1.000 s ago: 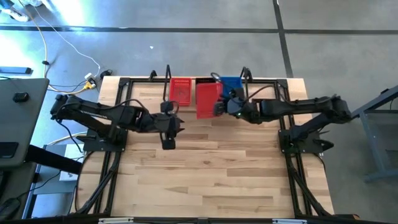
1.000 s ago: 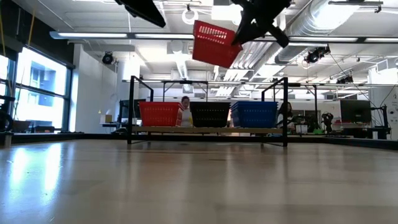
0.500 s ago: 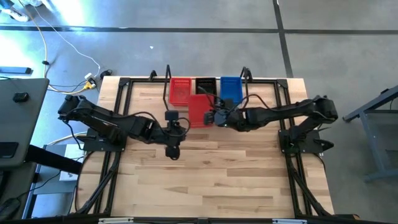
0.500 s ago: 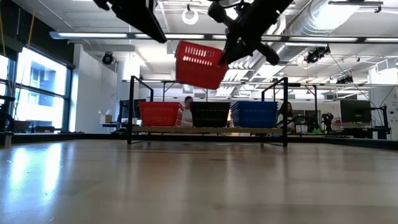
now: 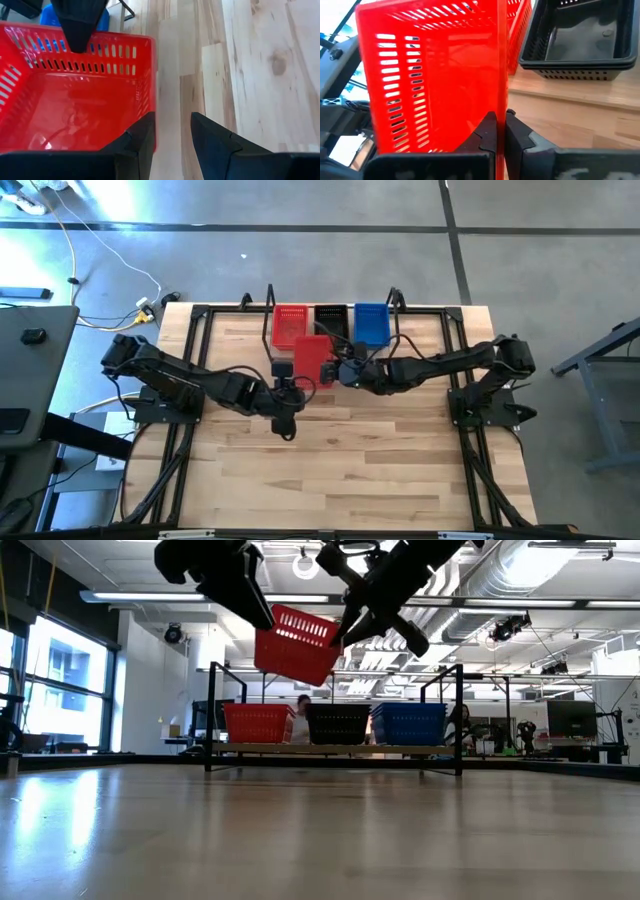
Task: Stack baskets on shelf by color
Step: Stack the red basket on top of the red basket on the shelf
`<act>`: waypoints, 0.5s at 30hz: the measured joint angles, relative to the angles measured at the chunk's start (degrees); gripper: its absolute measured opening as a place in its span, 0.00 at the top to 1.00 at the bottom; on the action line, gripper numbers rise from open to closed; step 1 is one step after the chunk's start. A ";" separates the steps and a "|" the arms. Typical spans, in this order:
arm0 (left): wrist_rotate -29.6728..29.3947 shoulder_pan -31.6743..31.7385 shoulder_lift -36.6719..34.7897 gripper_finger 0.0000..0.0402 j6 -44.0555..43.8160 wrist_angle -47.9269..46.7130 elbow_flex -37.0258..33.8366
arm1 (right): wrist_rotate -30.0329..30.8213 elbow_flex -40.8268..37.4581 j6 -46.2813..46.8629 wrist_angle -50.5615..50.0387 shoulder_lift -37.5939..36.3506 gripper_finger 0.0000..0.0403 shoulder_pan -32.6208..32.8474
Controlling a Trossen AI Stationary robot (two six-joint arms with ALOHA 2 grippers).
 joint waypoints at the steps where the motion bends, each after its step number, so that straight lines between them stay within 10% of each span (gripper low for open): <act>1: -0.28 0.00 0.16 0.71 0.05 -0.11 0.00 | -0.02 0.00 -0.01 0.32 0.00 1.00 0.00; 15: -1.26 1.53 0.18 0.71 0.11 -4.59 0.00 | -0.35 0.00 0.92 2.56 -0.22 1.00 4.03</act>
